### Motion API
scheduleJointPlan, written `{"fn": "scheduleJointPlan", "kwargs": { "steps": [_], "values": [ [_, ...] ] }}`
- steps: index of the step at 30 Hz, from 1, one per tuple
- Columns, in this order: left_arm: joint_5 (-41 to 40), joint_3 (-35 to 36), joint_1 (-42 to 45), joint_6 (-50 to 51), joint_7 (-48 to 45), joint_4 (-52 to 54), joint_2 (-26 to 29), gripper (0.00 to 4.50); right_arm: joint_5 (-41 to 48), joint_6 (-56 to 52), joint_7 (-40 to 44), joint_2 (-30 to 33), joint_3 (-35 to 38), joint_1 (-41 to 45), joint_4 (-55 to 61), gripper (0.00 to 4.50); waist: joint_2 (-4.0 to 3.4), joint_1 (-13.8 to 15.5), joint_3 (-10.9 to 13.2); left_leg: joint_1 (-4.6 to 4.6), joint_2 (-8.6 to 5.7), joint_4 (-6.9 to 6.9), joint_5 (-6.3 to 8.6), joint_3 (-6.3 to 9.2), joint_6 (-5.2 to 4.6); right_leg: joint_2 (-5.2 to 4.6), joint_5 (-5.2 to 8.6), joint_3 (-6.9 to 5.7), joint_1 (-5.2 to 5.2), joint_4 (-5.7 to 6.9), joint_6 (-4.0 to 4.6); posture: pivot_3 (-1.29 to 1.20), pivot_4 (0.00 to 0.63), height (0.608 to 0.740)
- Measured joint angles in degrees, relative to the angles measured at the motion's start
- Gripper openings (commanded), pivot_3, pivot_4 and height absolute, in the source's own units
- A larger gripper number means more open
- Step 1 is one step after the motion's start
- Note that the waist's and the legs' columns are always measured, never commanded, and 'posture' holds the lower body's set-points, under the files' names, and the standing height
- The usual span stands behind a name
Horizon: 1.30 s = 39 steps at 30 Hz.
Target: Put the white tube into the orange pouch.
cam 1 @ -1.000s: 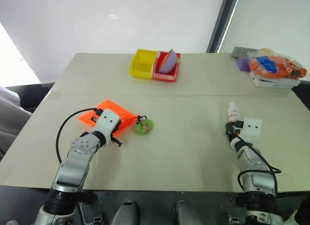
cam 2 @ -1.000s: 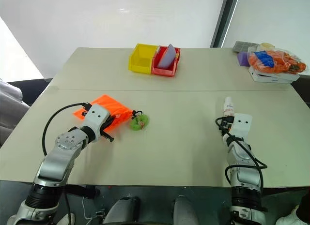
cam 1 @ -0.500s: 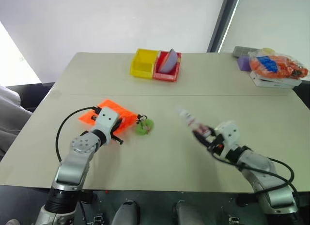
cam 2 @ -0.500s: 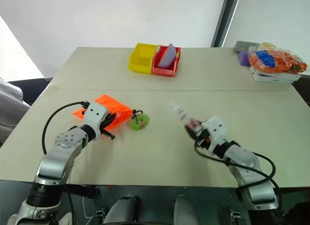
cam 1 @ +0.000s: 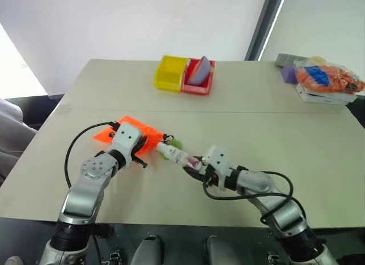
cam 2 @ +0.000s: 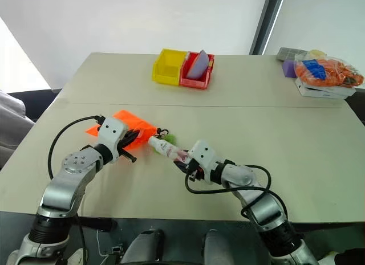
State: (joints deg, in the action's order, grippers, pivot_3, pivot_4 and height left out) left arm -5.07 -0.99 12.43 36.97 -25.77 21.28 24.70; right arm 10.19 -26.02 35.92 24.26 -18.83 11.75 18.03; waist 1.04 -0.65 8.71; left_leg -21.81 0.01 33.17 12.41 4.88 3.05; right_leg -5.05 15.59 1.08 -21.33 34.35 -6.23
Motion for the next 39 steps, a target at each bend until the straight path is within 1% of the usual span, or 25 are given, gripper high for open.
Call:
{"fn": "scheduleJointPlan", "kwargs": {
  "steps": [13, 22, 28, 32, 36, 37, 39],
  "values": [
    [-2.3, -2.1, -1.1, 0.9, -3.3, 4.5, 0.9, 0.0, -4.2, 1.3, 1.1, -5.5, -3.8, 9.0, -9.4, 1.72, 0.0, -0.1, 0.0, 0.06, 0.0, 0.0, 0.0, 0.01, 0.0, 0.03, -0.01, 0.0, 0.02, 0.05, 0.01, 0.0, 0.15, 0.74],
    [-7.2, -5.1, -0.9, 4.7, -6.6, 8.6, 1.0, 0.0, -5.5, 1.7, 1.7, -8.9, -4.4, 12.0, -13.5, 1.72, -0.01, -0.2, 0.0, 0.1, 0.0, 0.01, -0.01, 0.01, 0.0, 0.04, -0.01, 0.0, 0.02, 0.12, 0.02, 0.0, 0.15, 0.74],
    [-12.4, -5.1, -0.4, 7.9, -8.2, 11.4, 0.9, 0.0, -7.9, 2.2, 1.9, -12.8, -6.8, 17.3, -19.0, 1.72, -0.02, -0.5, 0.0, 0.19, 0.02, 0.0, -0.01, 0.02, 0.0, 0.07, -0.01, 0.01, 0.03, 0.21, 0.01, 0.0, 0.15, 0.74],
    [-13.1, -4.4, -0.9, 8.4, -8.5, 11.6, 2.9, 0.0, -10.9, 2.3, 0.1, -14.9, -8.2, 19.2, -21.1, 1.72, -0.02, -0.4, 0.0, 0.24, 0.02, -0.01, -0.01, 0.02, 0.0, 0.07, 0.0, 0.02, 0.03, 0.25, 0.03, 0.0, 0.15, 0.74],
    [-13.2, -4.1, -2.2, 7.5, -8.5, 11.6, 4.0, 0.0, -11.0, 2.1, 1.4, -15.6, -8.4, 19.1, -21.2, 1.72, -0.02, -0.4, 0.0, 0.26, 0.02, -0.01, -0.01, 0.01, 0.0, 0.07, 0.0, 0.03, 0.04, 0.25, 0.03, 0.0, 0.15, 0.74],
    [-13.2, -4.0, -2.4, 7.4, -8.5, 11.6, 4.1, 0.0, -10.8, 2.0, 1.8, -15.6, -8.4, 19.1, -21.1, 2.04, -0.03, -0.4, 0.0, 0.27, 0.02, -0.01, -0.01, 0.01, 0.0, 0.07, 0.0, 0.03, 0.04, 0.26, 0.03, 0.0, 0.15, 0.74],
    [-13.2, -3.9, -2.8, 7.3, -8.4, 11.5, 4.2, 0.0, -10.5, 1.5, 2.6, -15.5, -8.3, 18.8, -20.8, 2.85, -0.03, -0.4, 0.0, 0.28, 0.02, -0.01, -0.01, 0.01, 0.0, 0.07, 0.0, 0.03, 0.04, 0.28, 0.03, 0.0, 0.15, 0.74]
  ]
}}
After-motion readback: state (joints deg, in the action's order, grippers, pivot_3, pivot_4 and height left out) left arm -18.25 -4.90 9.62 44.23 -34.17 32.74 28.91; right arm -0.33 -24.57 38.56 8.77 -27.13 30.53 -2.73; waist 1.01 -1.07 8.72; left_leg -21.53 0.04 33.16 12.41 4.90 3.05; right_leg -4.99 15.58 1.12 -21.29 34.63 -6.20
